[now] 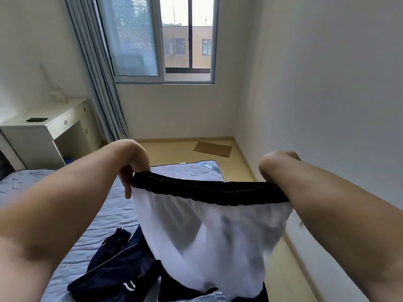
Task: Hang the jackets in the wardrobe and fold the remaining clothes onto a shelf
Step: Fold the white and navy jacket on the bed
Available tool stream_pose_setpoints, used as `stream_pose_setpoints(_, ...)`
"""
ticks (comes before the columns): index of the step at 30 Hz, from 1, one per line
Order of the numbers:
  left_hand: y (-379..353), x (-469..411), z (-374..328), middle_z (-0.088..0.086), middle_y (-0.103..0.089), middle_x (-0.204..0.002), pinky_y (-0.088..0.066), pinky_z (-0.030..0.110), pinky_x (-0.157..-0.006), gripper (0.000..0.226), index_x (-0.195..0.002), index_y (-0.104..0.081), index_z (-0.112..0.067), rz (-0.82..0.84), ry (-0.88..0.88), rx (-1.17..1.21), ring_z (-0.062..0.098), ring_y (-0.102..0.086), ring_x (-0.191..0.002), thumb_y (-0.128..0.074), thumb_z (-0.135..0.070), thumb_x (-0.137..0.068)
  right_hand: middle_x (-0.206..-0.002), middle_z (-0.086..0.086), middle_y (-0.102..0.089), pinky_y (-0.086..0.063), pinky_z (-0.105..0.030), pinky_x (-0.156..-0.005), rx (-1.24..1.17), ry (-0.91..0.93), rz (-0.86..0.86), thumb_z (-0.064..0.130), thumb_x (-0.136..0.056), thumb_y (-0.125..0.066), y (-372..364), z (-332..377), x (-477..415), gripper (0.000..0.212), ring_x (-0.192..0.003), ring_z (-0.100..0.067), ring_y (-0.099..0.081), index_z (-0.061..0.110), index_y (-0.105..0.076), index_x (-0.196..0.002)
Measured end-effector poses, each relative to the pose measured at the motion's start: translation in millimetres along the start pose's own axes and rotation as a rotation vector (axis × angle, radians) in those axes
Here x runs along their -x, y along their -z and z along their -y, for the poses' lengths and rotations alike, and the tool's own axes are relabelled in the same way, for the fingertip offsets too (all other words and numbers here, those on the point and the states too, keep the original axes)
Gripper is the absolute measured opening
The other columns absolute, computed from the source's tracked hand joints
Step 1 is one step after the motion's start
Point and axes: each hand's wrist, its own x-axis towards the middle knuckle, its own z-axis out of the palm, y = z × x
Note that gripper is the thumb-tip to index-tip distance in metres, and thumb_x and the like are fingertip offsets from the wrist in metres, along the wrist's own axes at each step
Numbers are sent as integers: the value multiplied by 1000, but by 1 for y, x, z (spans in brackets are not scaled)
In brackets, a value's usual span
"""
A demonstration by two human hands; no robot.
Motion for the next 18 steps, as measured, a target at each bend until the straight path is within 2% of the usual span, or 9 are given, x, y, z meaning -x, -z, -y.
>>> stream_pose_setpoints(3,2,-26,-9,17,-77,-103,-62,35,-61,26,-115,-70,4,36,0,185,35,-76,-89,-66,5,-90,-109,5,-52,-41,-25,-66,16,27,-35,23,-94,-56,-1,-5,-30,26,-77,-14,-49,24,-59,-120)
stream_pose_setpoints(7,5,-74,-24,10,-79,-92,-63,35,-67,31,-108,-72,2,-216,-56,353,28,-77,-84,-77,8,-78,-112,0,-55,-43,-34,-79,-138,143,-101,21,-94,-57,-4,2,-97,15,-97,-26,-53,18,-58,-109)
stream_pose_setpoints(9,9,-101,-37,14,-77,-90,-63,38,-64,21,-99,-71,3,-387,-55,481,29,-77,-77,-73,10,-78,-108,-7,-62,-49,-35,-75,-386,177,-151,20,-93,-63,-4,10,-136,16,-93,-29,-62,9,-59,-105)
stream_pose_setpoints(11,17,-125,-53,17,-73,-86,-64,44,-67,15,-87,-69,3,-568,-42,619,34,-75,-72,-62,13,-80,-105,-18,-66,-53,-36,-60,-854,149,-152,7,-94,-55,2,18,-181,15,-82,-35,-67,-1,-62,-105)
stream_pose_setpoints(13,32,-141,-74,17,-66,-80,-63,36,-57,22,-85,-68,3,-704,-40,777,35,-70,-61,-49,12,-86,-105,-22,-65,-53,-35,-44,-1218,149,-159,-1,-93,-45,20,23,-218,19,-72,-36,-65,-3,-62,-103)
stream_pose_setpoints(14,44,-144,-84,18,-63,-81,-59,30,-49,24,-85,-68,2,-775,-44,837,33,-64,-59,-46,12,-88,-112,-21,-64,-56,-35,-51,-1292,180,-204,0,-95,-44,32,25,-235,21,-78,-36,-63,-1,-62,-106)
stream_pose_setpoints(15,59,-146,-95,17,-61,-84,-55,25,-45,24,-86,-68,0,-860,-43,862,31,-59,-61,-47,12,-90,-120,-20,-61,-58,-36,-67,-1308,230,-275,3,-97,-43,46,24,-251,24,-90,-37,-62,0,-60,-113)
stream_pose_setpoints(16,73,-145,-102,14,-62,-84,-52,24,-47,22,-87,-70,-3,-956,-37,839,29,-58,-66,-52,11,-90,-126,-21,-57,-53,-38,-84,-1296,278,-370,5,-98,-42,61,24,-262,27,-104,-38,-59,1,-58,-119)
stream_pose_setpoints(18,99,-136,-115,7,-64,-77,-49,28,-60,20,-84,-72,-9,-1115,-13,682,28,-60,-76,-59,6,-86,-126,-21,-56,-45,-36,-89,-1301,373,-522,5,-97,-42,88,19,-277,28,-113,-39,-56,2,-58,-119)
